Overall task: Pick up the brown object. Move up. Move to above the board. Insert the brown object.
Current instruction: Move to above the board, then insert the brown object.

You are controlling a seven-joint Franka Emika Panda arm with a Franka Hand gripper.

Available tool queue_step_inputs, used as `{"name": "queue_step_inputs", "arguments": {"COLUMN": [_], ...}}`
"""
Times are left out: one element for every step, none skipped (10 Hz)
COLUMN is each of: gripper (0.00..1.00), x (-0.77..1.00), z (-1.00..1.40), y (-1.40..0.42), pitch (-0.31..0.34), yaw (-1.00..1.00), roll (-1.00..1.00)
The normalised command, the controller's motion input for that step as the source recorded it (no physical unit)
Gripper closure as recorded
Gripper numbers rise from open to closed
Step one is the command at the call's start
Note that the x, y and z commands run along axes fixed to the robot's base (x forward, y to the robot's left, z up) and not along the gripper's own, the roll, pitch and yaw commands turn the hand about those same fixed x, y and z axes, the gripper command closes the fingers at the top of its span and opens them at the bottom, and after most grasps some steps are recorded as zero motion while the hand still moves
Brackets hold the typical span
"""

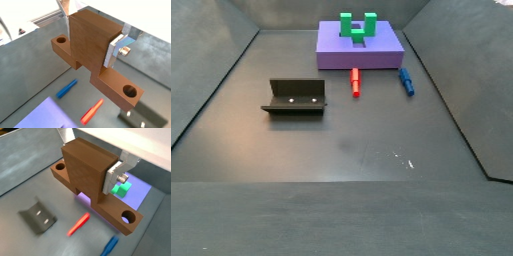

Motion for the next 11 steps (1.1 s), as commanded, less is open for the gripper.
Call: {"name": "queue_step_inputs", "arguments": {"gripper": [1.00, 1.00, 1.00, 1.00, 1.00, 1.00, 1.00, 1.00, 1.00, 1.00, 1.00], "x": [0.21, 0.24, 0.27, 0.22, 0.17, 0.10, 0.07, 0.00, 0.00, -0.04, 0.02], "z": [0.15, 0.15, 0.17, 0.13, 0.09, 0.05, 0.05, -0.12, -0.44, -0.72, -0.79], "y": [-1.40, -1.40, -1.40, -0.94, -0.57, -0.29, -0.22, 0.00, 0.02, -0.12, -0.05], "pitch": [0.100, 0.135, 0.155, 0.174, 0.161, 0.119, 0.095, 0.001, -0.096, -0.191, -0.131], "yaw": [0.01, 0.01, 0.01, 0.00, 0.01, 0.00, 0.01, 0.00, -0.30, -0.80, -1.00], "roll": [0.00, 0.01, 0.00, 0.02, 0.01, 0.02, 0.02, 0.00, -0.05, 0.05, 0.05]}}
